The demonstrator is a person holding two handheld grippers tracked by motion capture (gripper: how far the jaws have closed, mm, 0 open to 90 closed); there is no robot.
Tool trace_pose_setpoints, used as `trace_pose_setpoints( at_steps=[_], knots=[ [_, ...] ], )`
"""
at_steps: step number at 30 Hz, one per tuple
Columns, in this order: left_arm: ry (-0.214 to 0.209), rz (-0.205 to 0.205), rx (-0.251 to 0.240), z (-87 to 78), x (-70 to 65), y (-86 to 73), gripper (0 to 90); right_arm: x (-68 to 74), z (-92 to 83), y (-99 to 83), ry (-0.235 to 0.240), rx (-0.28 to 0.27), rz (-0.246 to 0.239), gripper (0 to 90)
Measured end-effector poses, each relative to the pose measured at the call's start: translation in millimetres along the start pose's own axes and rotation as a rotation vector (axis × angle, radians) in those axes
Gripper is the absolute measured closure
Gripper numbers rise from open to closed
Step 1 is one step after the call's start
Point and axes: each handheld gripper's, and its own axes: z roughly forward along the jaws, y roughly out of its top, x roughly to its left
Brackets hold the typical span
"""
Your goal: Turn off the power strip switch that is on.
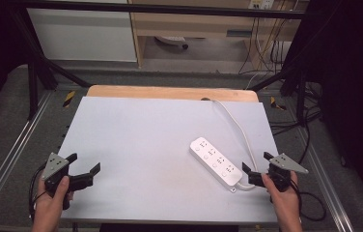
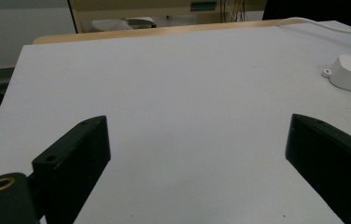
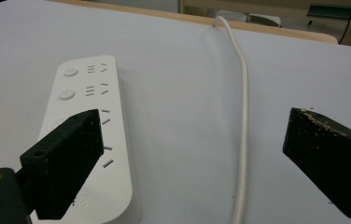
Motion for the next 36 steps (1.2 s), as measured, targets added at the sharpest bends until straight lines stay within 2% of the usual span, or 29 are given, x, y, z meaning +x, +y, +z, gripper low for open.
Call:
trace_pose_setpoints(
  at_steps=[16, 22, 25, 36],
  knots=[
    [-0.008, 0.004, 0.015, 2.3, -1.4, -1.0, 6.5, 1.8, -4.5, 2.5, -0.019, 0.02, 0.038, 3.6],
    [-0.008, 0.001, 0.015, 2.4, -1.3, -1.2, 6.5, 2.8, -6.9, 4.2, 0.001, 0.0, 0.048, 2.9],
    [-0.008, 0.004, 0.018, 2.6, -1.1, -1.2, 6.5, 2.7, -7.3, 5.1, 0.019, -0.006, 0.078, 2.7],
    [-0.005, 0.01, 0.025, 3.3, -0.7, -1.8, 6.5, 11.3, -9.3, 18.0, 0.01, -0.005, 0.073, 3.0]
  ],
)
